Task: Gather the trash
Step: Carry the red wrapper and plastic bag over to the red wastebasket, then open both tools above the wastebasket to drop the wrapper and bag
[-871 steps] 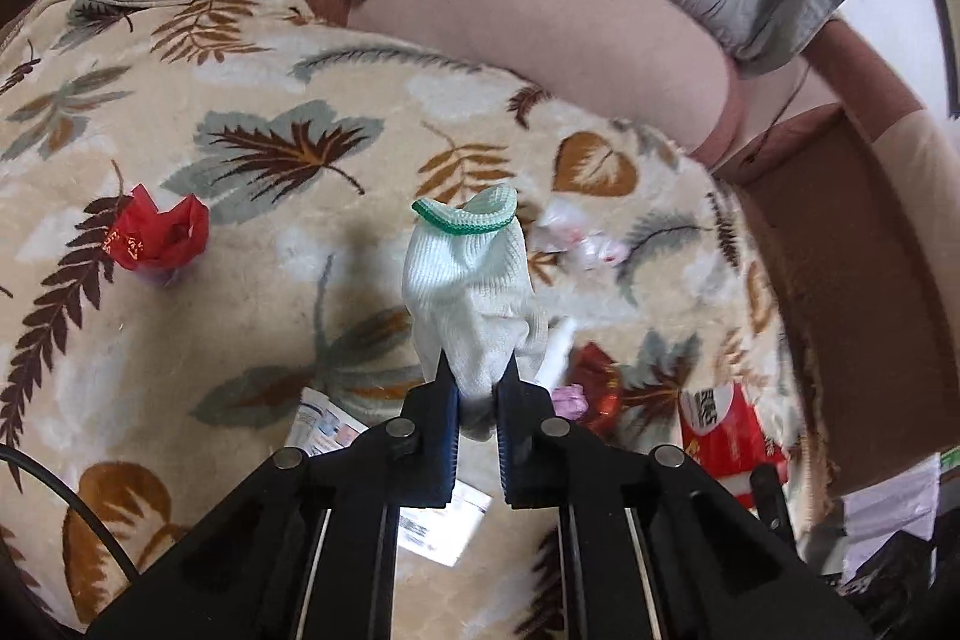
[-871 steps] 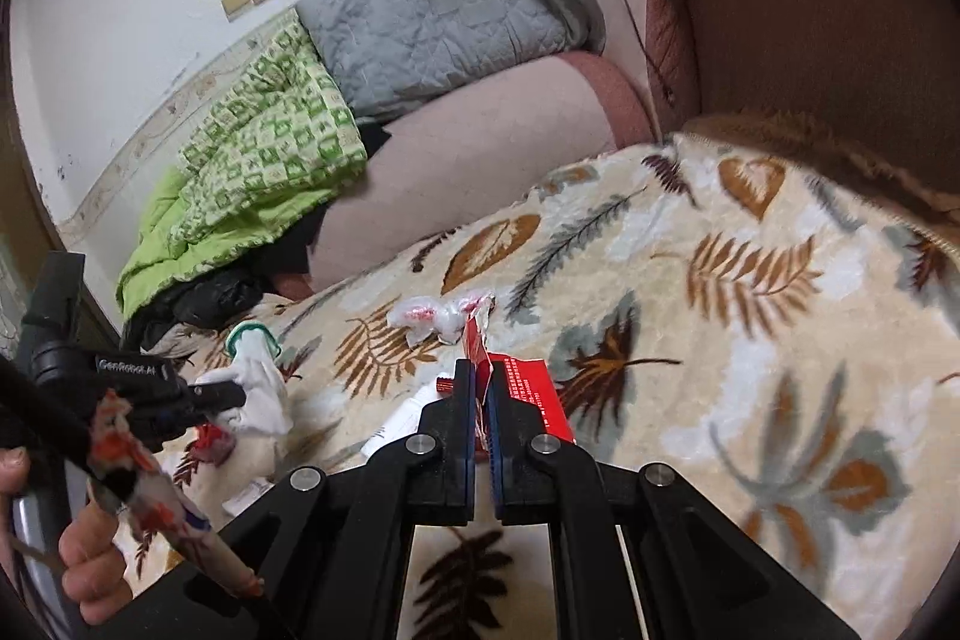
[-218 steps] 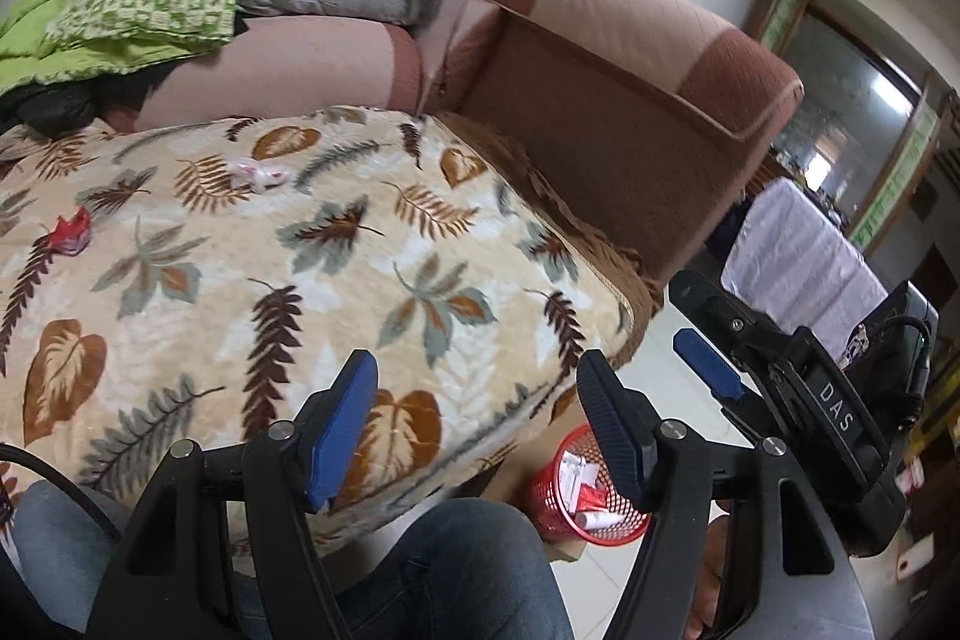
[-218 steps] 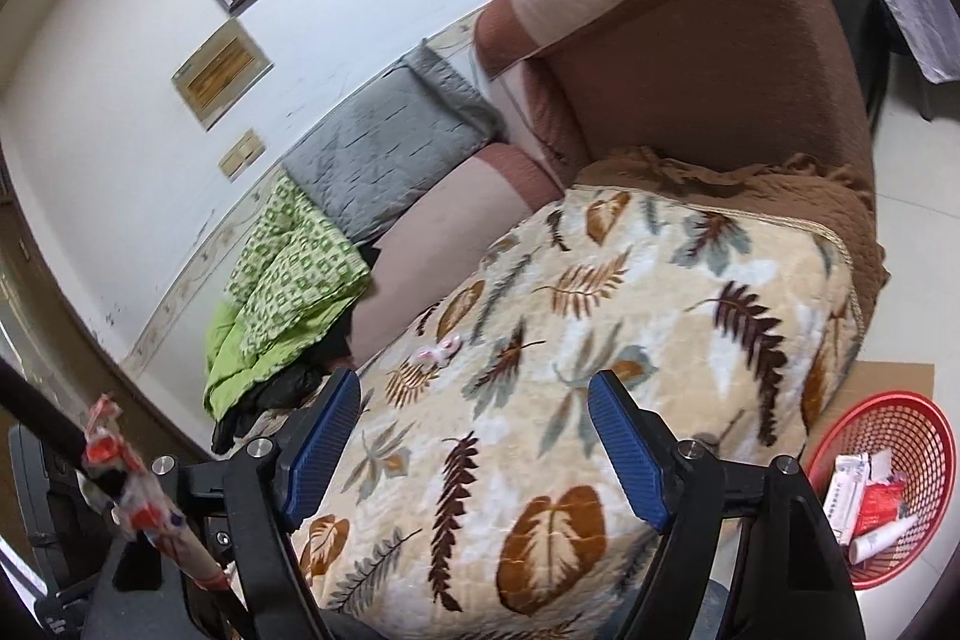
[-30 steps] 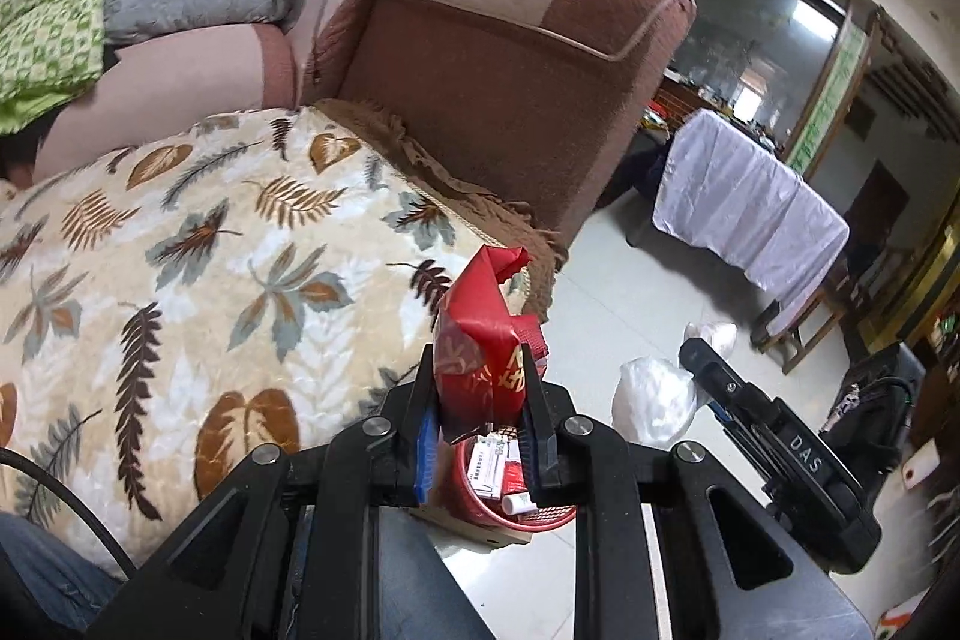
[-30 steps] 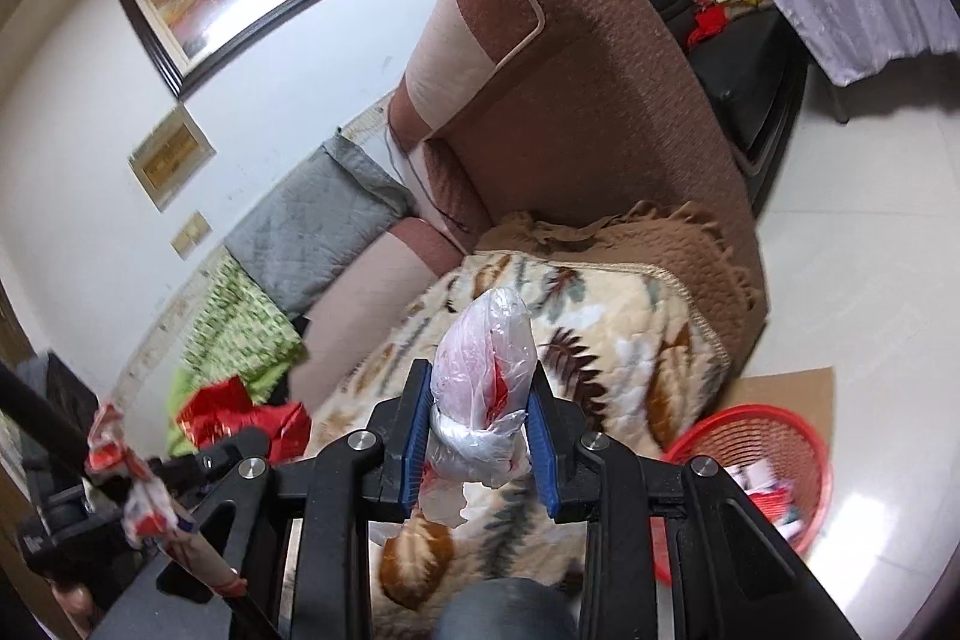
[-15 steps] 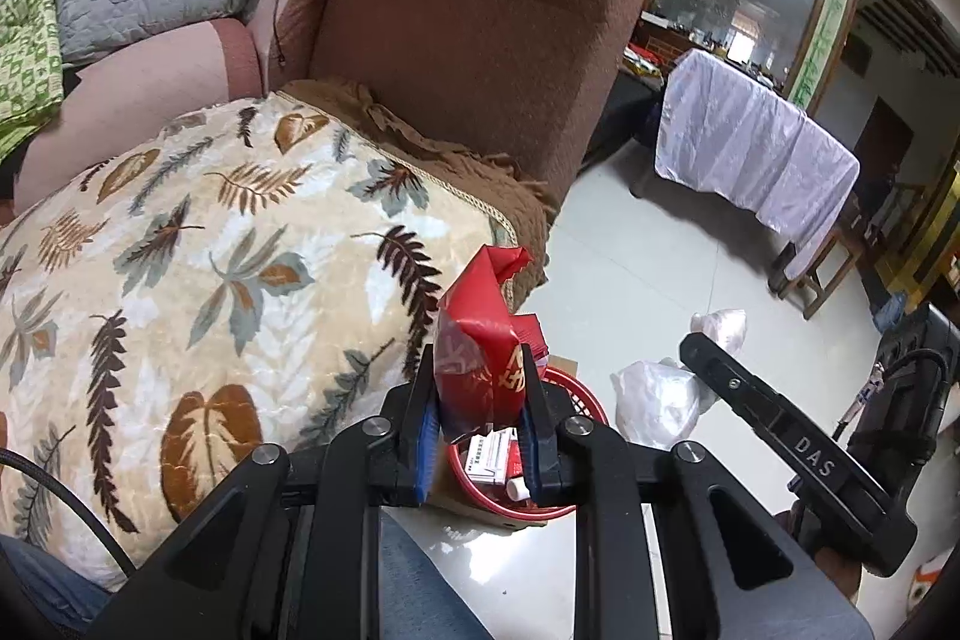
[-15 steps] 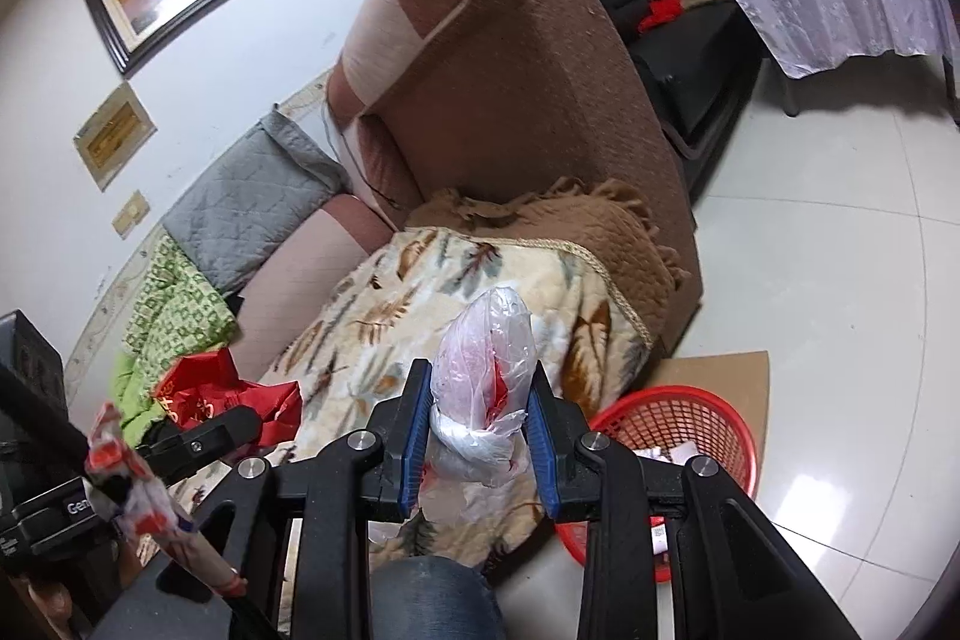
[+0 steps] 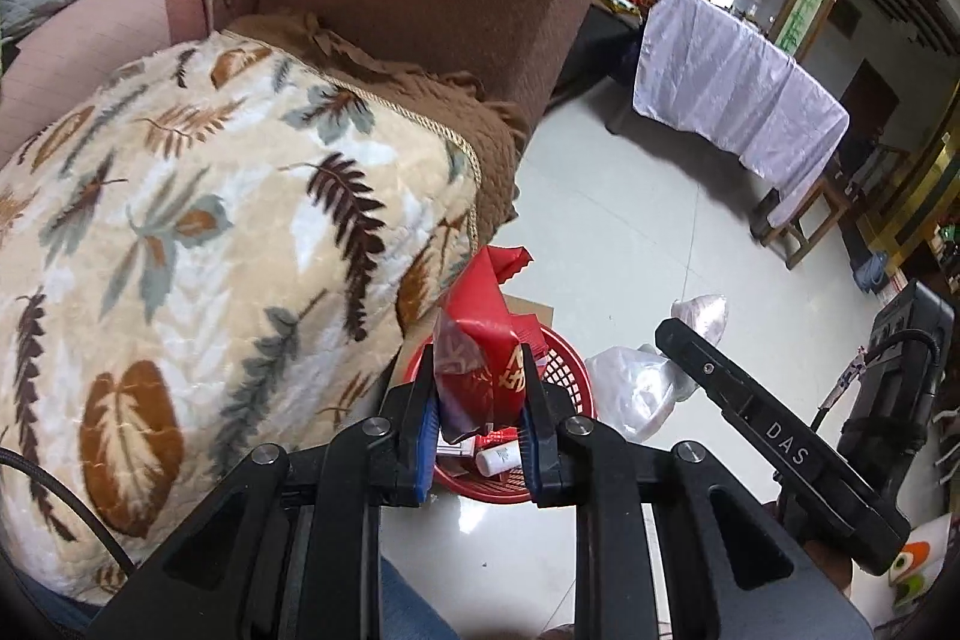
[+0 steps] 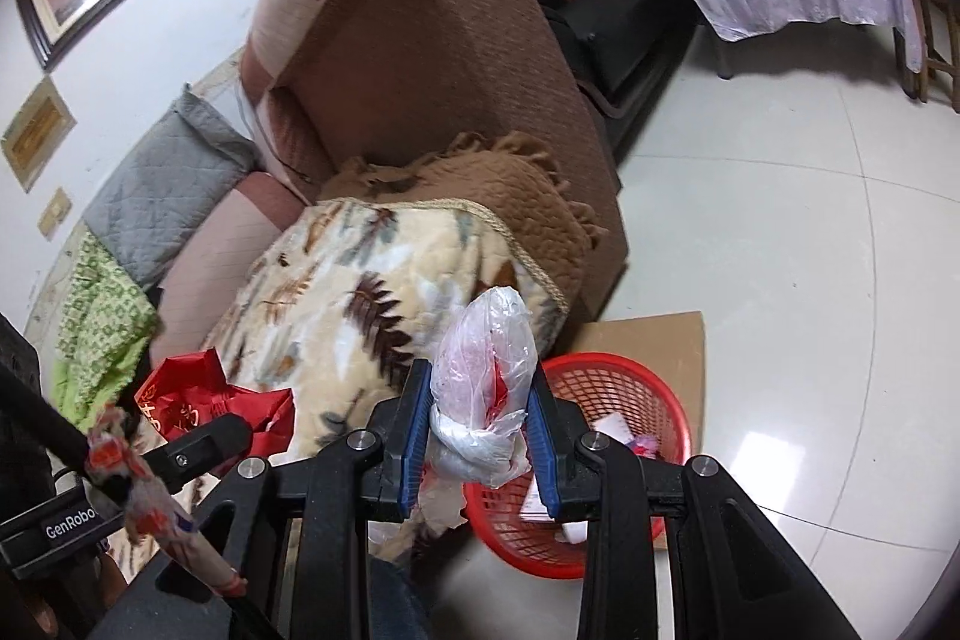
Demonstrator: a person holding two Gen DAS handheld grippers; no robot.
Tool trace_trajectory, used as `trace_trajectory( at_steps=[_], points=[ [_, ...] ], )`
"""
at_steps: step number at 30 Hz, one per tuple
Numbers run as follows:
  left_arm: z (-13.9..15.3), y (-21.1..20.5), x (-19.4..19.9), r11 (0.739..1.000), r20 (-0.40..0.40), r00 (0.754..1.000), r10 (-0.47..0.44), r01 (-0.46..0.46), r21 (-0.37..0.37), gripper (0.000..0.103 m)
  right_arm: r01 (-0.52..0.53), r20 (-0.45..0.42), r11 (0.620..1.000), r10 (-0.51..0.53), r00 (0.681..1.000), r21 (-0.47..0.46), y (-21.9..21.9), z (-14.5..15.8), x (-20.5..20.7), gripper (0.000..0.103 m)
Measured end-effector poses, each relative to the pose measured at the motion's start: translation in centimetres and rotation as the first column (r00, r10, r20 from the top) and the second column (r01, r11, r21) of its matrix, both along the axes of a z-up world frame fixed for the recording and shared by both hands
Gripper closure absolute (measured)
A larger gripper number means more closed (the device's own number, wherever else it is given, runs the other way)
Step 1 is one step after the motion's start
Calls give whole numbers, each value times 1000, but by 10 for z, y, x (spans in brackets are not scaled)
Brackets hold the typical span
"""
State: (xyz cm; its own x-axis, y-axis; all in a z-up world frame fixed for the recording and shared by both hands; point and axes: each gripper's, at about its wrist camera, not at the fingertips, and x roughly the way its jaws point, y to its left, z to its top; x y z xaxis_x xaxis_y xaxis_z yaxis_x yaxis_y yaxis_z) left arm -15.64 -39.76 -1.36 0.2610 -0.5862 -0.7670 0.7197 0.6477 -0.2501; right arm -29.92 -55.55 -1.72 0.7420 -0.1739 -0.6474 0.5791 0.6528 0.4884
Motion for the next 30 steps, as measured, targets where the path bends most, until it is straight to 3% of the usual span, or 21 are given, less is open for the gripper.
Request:
trace_trajectory(
  at_steps=[7, 18, 20, 25, 30],
  points=[
    [-41, -25, 13, 998, -91, 996, -26, 31, 55, 82, -16, -93, 1000, 17, 996, 12, -9, -25, 14, 71],
    [-51, -27, 13, 997, -100, 995, -21, 28, 68, 81, -16, -109, 1000, 18, 994, 19, -14, -29, 17, 70],
    [-51, -28, 13, 997, -102, 995, -22, 29, 72, 77, -12, -101, 1000, 15, 995, 28, -14, -29, 17, 69],
    [-51, -24, 14, 997, -112, 994, -6, 14, 73, 52, 42, -66, 994, -36, 997, 101, -23, -30, 6, 54],
    [-47, -13, 16, 998, -121, 993, 7, 1, 66, 42, 71, -51, 991, -66, 997, 110, -21, -22, 0, 46]
  ],
)
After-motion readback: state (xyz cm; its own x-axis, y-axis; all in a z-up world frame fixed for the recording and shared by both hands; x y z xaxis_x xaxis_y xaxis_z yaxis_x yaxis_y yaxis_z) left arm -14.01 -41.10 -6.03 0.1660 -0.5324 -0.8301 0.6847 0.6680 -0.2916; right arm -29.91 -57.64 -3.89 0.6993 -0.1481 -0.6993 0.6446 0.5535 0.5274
